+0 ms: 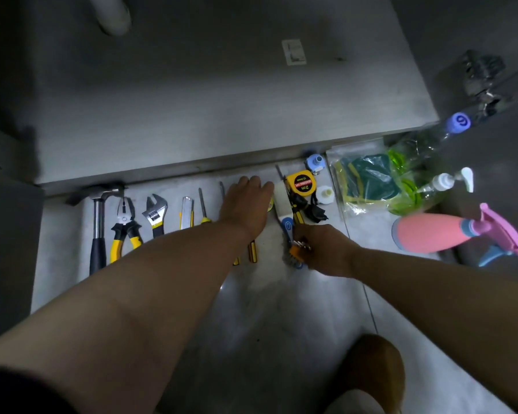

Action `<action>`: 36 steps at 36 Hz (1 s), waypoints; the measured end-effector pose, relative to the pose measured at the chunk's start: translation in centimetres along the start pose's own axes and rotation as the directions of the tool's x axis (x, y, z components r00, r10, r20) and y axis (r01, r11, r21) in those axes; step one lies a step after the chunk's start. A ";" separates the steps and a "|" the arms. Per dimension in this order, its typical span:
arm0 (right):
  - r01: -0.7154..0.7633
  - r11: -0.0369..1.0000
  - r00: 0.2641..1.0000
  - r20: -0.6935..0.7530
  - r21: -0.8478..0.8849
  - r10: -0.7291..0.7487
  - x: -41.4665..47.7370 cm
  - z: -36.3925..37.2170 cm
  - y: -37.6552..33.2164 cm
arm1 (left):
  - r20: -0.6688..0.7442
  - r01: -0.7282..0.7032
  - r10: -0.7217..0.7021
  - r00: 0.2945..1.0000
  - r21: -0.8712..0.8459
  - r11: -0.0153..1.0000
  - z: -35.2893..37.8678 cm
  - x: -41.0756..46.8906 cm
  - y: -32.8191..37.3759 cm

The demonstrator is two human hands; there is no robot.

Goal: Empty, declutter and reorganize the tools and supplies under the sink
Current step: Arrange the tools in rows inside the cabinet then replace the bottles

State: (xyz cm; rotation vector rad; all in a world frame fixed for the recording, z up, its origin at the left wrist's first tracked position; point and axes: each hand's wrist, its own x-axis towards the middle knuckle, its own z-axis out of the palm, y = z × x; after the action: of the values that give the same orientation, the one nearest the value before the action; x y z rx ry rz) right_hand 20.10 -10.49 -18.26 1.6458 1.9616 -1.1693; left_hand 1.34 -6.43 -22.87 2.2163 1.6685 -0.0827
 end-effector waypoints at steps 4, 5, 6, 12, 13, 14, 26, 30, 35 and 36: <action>-0.044 0.998 0.980 0.198 0.037 0.036 -1.0 -3.4 1.4 | -0.029 0.029 -0.031 0.999 -0.053 0.998 -0.4 -0.7 0.4; -0.042 0.999 0.980 0.198 0.026 0.036 -1.3 -4.2 1.9 | -0.052 0.046 -0.050 0.997 -0.071 0.996 -0.6 -1.0 0.6; -0.044 0.999 0.983 0.178 0.017 0.041 -1.7 -4.9 2.4 | -0.074 0.058 -0.065 0.995 -0.094 0.994 -0.8 -1.2 0.9; -0.169 0.985 0.985 0.028 0.040 0.168 -2.9 -5.2 6.2 | -0.049 0.005 -0.021 0.999 -0.310 0.951 -1.1 -2.7 3.7; -0.202 0.977 0.979 0.008 0.073 0.202 -2.9 -4.8 6.6 | -0.027 -0.001 -0.009 1.000 -0.341 0.940 -1.0 -2.9 4.3; -0.224 0.972 0.974 -0.007 0.073 0.225 -2.9 -4.3 6.9 | -0.001 -0.003 0.003 1.000 -0.373 0.928 -0.8 -3.2 4.9; -0.206 0.977 0.967 -0.165 -0.060 0.194 -3.1 -0.7 9.6 | 0.132 0.004 0.070 0.989 -0.491 0.871 2.8 -4.6 13.2; -0.277 0.951 0.938 -0.252 -0.137 0.237 -3.4 -0.6 9.1 | 0.135 -0.010 0.101 0.986 -0.554 0.833 2.5 -4.8 13.5; -0.134 0.973 0.965 -0.249 -0.188 0.084 -2.6 -0.3 5.9 | 0.003 -0.036 0.040 0.999 -0.379 0.925 1.7 -5.6 9.5; -0.107 0.983 0.966 -0.251 -0.150 0.067 -2.2 -0.2 5.2 | -0.018 -0.014 0.008 1.000 -0.333 0.943 1.5 -5.7 8.6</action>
State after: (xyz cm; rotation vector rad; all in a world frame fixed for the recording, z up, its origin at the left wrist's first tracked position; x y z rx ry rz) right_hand 25.56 -11.80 -18.55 1.8414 2.0430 -0.7814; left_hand 7.98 -14.16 -20.62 1.9749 1.5460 0.2066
